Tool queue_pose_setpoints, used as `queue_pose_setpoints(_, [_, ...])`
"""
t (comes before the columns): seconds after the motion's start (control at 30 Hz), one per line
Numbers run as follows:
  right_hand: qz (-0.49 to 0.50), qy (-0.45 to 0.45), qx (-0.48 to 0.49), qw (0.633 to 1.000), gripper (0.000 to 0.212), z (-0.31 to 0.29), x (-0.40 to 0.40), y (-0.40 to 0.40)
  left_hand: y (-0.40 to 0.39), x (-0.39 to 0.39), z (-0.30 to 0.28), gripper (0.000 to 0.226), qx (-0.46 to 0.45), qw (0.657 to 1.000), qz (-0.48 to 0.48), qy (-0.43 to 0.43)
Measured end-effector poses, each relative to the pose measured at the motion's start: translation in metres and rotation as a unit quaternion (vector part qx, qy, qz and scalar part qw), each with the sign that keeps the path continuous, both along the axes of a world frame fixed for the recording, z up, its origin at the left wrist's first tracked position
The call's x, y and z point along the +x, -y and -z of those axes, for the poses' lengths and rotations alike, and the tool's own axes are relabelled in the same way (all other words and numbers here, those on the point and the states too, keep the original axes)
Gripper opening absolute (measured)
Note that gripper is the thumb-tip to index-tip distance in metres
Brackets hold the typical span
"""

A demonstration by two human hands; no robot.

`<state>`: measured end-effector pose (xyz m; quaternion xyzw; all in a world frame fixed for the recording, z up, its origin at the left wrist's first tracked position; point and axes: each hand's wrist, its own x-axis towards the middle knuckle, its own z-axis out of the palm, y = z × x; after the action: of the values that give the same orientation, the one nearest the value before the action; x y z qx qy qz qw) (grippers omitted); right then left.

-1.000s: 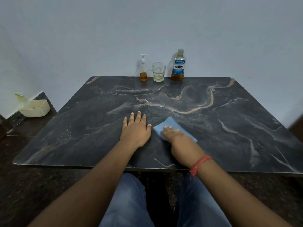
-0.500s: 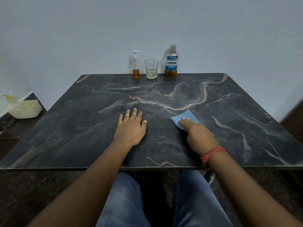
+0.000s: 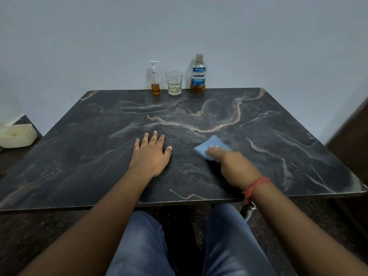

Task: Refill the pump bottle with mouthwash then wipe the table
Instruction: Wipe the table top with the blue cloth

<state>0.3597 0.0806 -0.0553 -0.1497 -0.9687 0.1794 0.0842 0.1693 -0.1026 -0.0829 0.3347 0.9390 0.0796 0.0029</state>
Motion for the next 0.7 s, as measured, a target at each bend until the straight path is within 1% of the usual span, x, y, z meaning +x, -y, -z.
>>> queue_pose_setpoints(0.07, [0.100, -0.002, 0.022, 0.995, 0.067, -0.008, -0.002, -0.015, -0.001, 0.001, -0.001, 0.065, -0.004, 1.000, 0.002, 0.005])
queue_pose_setpoints(0.1, [0.112, 0.001, 0.030, 0.993, 0.067, -0.008, -0.003, -0.008, -0.001, 0.002, -0.002, 0.065, -0.007, 1.000, 0.003, 0.007])
queue_pose_setpoints(0.13, [0.085, 0.001, 0.029, 0.996, 0.067, -0.005, -0.006, 0.005, -0.001, 0.002, -0.003, 0.065, -0.010, 1.000, 0.004, 0.010])
queue_pose_setpoints(0.2, [-0.033, 0.004, 0.007, 0.999, 0.066, 0.009, -0.006, 0.032, -0.003, 0.003, -0.005, 0.065, -0.017, 1.000, 0.004, 0.017])
queue_pose_setpoints(0.23, [-0.075, 0.007, -0.005, 0.997, 0.067, 0.010, -0.004, 0.032, -0.004, 0.003, -0.006, 0.065, -0.019, 1.000, 0.003, 0.022])
queue_pose_setpoints(0.27, [-0.072, 0.011, -0.009, 0.997, 0.067, 0.005, -0.001, 0.024, -0.006, 0.003, -0.006, 0.065, -0.019, 0.999, 0.004, 0.026])
queue_pose_setpoints(0.37, [0.088, -0.009, 0.013, 0.996, 0.067, -0.009, 0.006, -0.015, -0.015, 0.009, -0.007, 0.067, -0.015, 0.999, 0.015, 0.035])
queue_pose_setpoints(0.4, [0.104, -0.009, 0.025, 0.994, 0.067, -0.009, 0.008, -0.012, -0.020, 0.013, -0.007, 0.067, -0.014, 0.999, 0.021, 0.035])
queue_pose_setpoints(0.43, [0.077, -0.005, 0.025, 0.997, 0.067, -0.007, 0.007, -0.002, -0.025, 0.018, -0.006, 0.067, -0.013, 0.999, 0.027, 0.032])
queue_pose_setpoints(0.5, [-0.045, 0.011, 0.005, 0.999, 0.066, 0.007, 0.008, 0.020, -0.035, 0.024, -0.006, 0.067, -0.011, 0.999, 0.040, 0.031])
queue_pose_setpoints(0.53, [-0.086, 0.025, -0.002, 0.996, 0.065, 0.007, 0.011, 0.018, -0.039, 0.026, -0.006, 0.067, -0.008, 0.998, 0.045, 0.031])
queue_pose_setpoints(0.57, [-0.077, 0.031, -0.009, 0.997, 0.063, 0.003, 0.015, 0.007, -0.043, 0.028, -0.005, 0.066, -0.007, 0.998, 0.051, 0.030])
queue_pose_setpoints(0.6, [-0.022, 0.017, -0.011, 1.000, 0.062, -0.003, 0.020, -0.010, -0.046, 0.029, -0.005, 0.066, -0.004, 0.998, 0.056, 0.029])
queue_pose_setpoints(0.67, [0.097, -0.019, 0.016, 0.995, 0.065, -0.008, 0.032, -0.034, -0.049, 0.032, -0.005, 0.066, 0.002, 0.998, 0.061, 0.027])
queue_pose_setpoints(0.7, [0.112, -0.023, 0.028, 0.993, 0.066, -0.008, 0.037, -0.030, -0.050, 0.035, -0.004, 0.066, 0.004, 0.998, 0.063, 0.025])
